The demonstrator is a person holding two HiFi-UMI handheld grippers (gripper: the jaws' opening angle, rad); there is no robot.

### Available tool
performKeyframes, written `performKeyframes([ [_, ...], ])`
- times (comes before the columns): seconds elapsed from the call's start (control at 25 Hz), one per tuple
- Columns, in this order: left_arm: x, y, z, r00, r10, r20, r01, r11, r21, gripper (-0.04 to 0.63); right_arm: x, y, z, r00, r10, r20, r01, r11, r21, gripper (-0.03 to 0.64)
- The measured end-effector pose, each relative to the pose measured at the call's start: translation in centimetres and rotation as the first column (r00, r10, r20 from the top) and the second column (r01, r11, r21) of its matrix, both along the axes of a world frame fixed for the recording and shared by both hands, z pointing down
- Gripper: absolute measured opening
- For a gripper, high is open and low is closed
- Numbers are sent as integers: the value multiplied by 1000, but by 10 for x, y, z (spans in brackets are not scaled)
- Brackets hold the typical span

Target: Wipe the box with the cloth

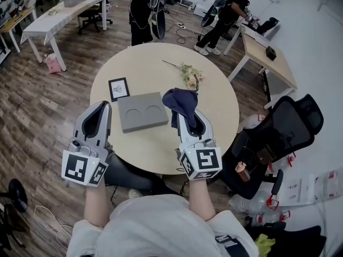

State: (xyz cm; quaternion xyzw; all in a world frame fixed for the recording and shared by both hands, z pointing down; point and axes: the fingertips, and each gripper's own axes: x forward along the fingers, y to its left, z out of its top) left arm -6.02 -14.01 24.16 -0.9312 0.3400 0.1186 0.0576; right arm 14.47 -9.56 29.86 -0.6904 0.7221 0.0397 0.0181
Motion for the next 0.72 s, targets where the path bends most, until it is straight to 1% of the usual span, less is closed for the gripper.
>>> performKeyframes([
  [0.72, -15, 2, 5, 1000, -7, -5, 6, 1000, -16, 2, -13, 2, -2, 1000, 1, -3, -1, 1000, 12, 87],
])
